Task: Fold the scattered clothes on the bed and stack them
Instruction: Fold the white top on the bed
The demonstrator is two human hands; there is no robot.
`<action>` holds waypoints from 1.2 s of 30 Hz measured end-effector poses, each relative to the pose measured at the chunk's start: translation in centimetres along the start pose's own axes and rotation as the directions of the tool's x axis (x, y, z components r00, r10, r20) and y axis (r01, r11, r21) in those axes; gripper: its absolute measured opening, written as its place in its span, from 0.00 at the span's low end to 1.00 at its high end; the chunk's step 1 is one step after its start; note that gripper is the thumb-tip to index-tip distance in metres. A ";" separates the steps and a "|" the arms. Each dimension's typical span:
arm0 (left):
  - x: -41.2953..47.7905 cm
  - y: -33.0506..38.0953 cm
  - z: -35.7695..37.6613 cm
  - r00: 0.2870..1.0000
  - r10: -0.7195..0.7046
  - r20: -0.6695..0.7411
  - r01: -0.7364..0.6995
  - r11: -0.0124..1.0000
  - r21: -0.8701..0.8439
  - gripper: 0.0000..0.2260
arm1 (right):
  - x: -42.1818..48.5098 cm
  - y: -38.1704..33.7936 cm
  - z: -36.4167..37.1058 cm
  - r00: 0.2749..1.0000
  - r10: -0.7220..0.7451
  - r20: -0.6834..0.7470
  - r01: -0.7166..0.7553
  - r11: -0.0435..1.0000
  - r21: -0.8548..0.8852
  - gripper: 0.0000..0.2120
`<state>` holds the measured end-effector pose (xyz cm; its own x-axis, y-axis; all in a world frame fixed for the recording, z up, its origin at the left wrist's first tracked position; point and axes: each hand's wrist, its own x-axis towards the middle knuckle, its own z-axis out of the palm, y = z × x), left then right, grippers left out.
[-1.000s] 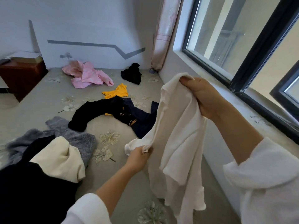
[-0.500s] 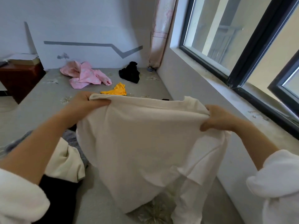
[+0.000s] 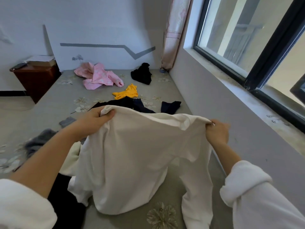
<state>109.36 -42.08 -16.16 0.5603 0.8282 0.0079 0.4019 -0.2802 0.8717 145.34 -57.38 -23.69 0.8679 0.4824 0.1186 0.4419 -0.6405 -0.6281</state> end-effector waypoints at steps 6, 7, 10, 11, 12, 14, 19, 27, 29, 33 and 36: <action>-0.3 -0.9 -0.2 1.000 -0.002 -0.017 0.001 0.998 -0.061 0.09 | -1.2 -0.8 2.0 0.994 0.097 0.053 -0.108 0.953 0.284 0.14; -0.3 -0.8 -0.2 1.000 0.012 -0.012 -0.013 0.997 -0.078 0.10 | -1.4 -1.0 2.3 0.988 0.137 0.069 -0.153 0.925 0.347 0.13; -0.4 -0.2 0.0 0.999 0.031 -0.009 -0.031 0.996 -0.079 0.10 | -1.8 -1.2 3.3 0.948 0.256 0.187 -0.317 0.787 0.530 0.14; -0.3 -0.1 0.1 0.999 0.036 -0.020 -0.037 0.997 -0.068 0.10 | -1.9 -1.2 3.6 0.926 0.294 0.237 -0.378 0.736 0.561 0.15; -0.3 0.0 0.2 0.999 0.037 -0.030 -0.038 0.998 -0.050 0.09 | -2.0 -1.1 4.0 0.906 0.315 0.282 -0.422 0.710 0.563 0.16; -0.3 0.1 0.2 0.997 0.044 -0.063 -0.047 0.998 -0.036 0.09 | -2.0 -0.9 4.3 0.903 0.283 0.323 -0.418 0.753 0.508 0.16; -0.5 -0.6 -1.1 0.982 0.057 -0.181 -0.039 0.994 0.103 0.08 | -1.2 -1.3 1.6 0.939 -0.018 0.345 -0.077 0.963 0.259 0.11; -0.3 -1.9 -4.9 0.988 -0.148 -0.051 0.157 0.947 0.279 0.19 | 0.9 -3.1 -5.9 0.724 -0.284 0.629 0.164 0.956 0.243 0.31; -0.5 -1.6 -6.4 0.976 -0.182 0.118 0.157 0.969 0.191 0.24 | 1.7 -3.1 -7.2 0.780 -0.334 0.528 0.143 0.918 0.369 0.29; 0.2 -2.5 -8.0 0.900 -0.371 0.227 0.233 0.852 0.469 0.18 | 3.0 -3.3 -7.0 0.791 -0.363 0.493 0.242 0.925 0.292 0.11; 2.1 -4.1 -7.4 0.934 -0.357 0.001 0.226 0.593 0.772 0.12 | 3.9 -3.2 -4.2 0.771 -0.396 0.498 0.450 0.893 0.013 0.09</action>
<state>103.55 -35.62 -16.12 0.3804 0.8735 -0.3039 0.9247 -0.3538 0.1407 148.30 -55.93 -18.02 0.3810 0.9236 -0.0429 0.7823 -0.3467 -0.5174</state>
